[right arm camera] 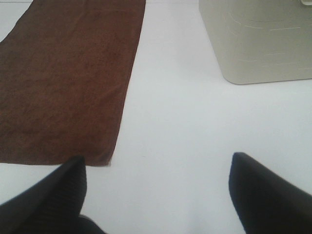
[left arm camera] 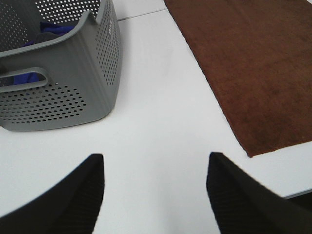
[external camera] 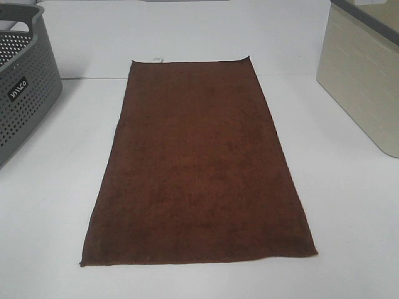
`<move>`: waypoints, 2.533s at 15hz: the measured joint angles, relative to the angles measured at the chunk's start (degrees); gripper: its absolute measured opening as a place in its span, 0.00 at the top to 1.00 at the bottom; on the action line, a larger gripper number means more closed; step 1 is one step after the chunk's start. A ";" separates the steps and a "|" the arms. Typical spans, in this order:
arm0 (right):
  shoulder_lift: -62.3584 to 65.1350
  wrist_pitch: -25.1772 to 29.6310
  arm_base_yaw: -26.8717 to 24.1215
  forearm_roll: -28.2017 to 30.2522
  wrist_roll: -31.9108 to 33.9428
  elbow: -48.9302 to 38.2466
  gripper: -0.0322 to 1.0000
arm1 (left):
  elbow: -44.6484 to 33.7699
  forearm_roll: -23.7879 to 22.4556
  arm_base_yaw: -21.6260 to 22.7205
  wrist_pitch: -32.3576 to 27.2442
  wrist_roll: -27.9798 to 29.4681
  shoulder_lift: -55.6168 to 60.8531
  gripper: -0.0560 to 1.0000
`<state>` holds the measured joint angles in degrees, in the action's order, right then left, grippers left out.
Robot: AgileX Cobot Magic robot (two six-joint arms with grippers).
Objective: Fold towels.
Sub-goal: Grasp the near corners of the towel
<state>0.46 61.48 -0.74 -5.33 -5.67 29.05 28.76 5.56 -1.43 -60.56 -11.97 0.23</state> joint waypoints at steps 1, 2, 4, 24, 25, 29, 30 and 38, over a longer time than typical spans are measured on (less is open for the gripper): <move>0.00 0.00 0.00 0.00 0.00 0.00 0.24 | 0.00 0.00 0.00 0.00 0.00 0.00 0.39; 0.00 0.00 0.00 0.00 0.00 0.00 0.24 | 0.00 0.00 0.00 0.00 0.00 0.00 0.39; 0.00 0.00 0.00 0.00 0.00 0.00 0.24 | 0.00 0.00 0.00 0.00 0.00 0.00 0.39; 0.00 0.00 0.00 0.00 0.00 0.00 0.24 | 0.00 0.00 0.00 0.00 0.00 0.00 0.39; 0.00 0.00 0.00 0.23 0.00 0.00 0.24 | 0.00 0.00 0.00 0.00 0.00 0.00 0.39; 0.00 -0.06 0.00 0.17 0.11 0.00 0.24 | 0.17 -0.11 0.00 0.52 0.29 0.00 0.39; -0.57 -0.74 0.00 0.17 0.74 0.11 0.24 | 0.57 -0.23 0.00 2.64 0.92 -0.11 0.39; -34.26 -12.61 0.00 -2.01 6.99 5.16 0.24 | -4.58 22.80 0.00 33.46 4.47 -35.29 0.39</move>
<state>-33.80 48.87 -0.74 -7.33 1.32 34.21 24.18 28.36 -1.43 -27.10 -7.51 -35.07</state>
